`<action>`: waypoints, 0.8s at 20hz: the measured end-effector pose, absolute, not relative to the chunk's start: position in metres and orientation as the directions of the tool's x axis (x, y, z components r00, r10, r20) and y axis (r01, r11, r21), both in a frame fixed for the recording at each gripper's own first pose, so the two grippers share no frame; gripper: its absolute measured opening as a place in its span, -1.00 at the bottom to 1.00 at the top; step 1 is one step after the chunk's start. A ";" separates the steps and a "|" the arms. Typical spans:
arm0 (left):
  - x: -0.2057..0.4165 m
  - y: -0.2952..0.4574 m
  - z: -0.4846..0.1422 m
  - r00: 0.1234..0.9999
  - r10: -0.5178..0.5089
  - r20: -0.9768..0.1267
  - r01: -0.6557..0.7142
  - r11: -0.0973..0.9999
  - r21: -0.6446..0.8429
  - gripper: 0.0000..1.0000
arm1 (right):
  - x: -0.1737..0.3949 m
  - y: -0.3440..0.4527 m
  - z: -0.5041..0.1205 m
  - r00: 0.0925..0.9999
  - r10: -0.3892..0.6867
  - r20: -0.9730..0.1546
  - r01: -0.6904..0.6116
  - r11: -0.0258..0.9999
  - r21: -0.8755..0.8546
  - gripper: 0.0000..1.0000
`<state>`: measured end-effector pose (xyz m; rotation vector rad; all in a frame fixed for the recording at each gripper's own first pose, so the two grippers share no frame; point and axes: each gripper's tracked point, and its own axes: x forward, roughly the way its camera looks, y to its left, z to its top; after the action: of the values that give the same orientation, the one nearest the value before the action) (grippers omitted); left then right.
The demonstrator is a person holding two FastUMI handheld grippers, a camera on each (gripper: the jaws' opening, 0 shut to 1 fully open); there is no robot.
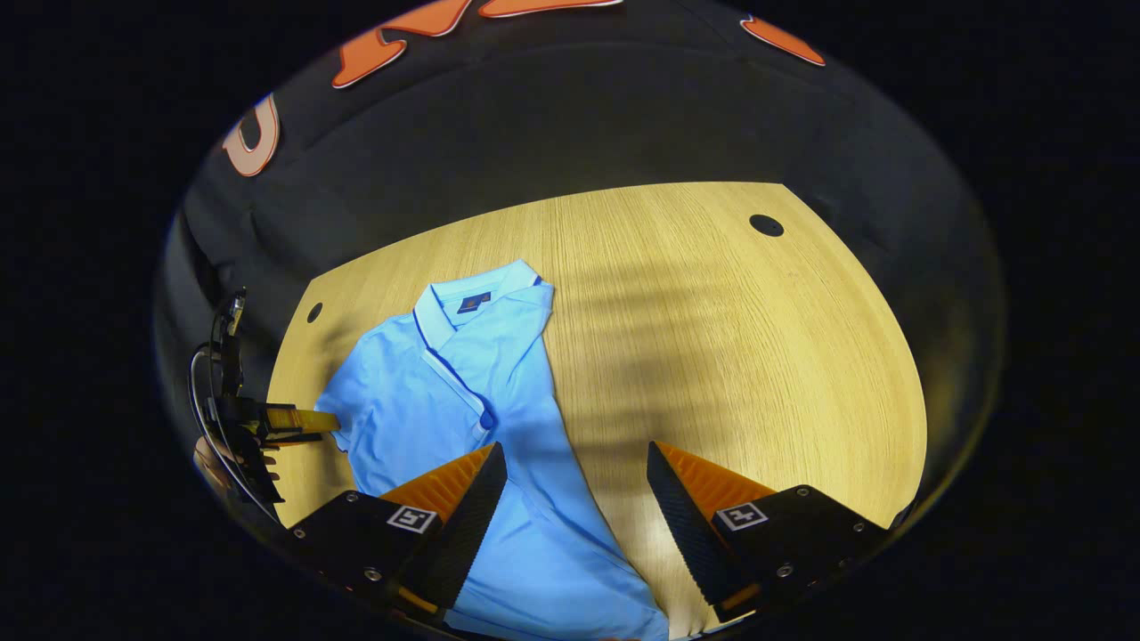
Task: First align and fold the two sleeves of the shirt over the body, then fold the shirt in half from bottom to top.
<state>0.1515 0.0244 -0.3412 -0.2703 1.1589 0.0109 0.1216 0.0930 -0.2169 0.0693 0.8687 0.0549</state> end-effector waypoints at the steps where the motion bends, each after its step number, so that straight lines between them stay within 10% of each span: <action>1: 0.152 0.024 -0.341 0.400 -0.116 -0.909 -0.152 0.970 -0.190 0.96 | 0.121 0.091 -0.218 0.644 0.077 -0.761 -0.017 0.996 0.087 0.96; 7: 0.154 0.033 -0.348 0.380 -0.017 -0.925 -0.168 0.982 -0.087 0.86 | 0.121 0.083 -0.223 0.638 0.085 -0.765 -0.018 0.995 0.096 0.96; 14: 0.166 0.022 -0.345 0.423 -0.074 -0.903 -0.130 0.981 -0.142 -0.82 | 0.116 0.073 -0.228 0.633 0.089 -0.769 -0.001 0.993 0.114 0.96; 16: 0.176 0.018 -0.343 0.438 -0.079 -0.896 -0.111 0.984 -0.141 -0.91 | 0.114 0.072 -0.227 0.636 0.089 -0.767 0.002 0.993 0.117 0.96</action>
<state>0.1760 0.0185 -0.3426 -0.1885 1.1193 0.0199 0.1140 0.0716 -0.2273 0.1101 0.8809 0.0502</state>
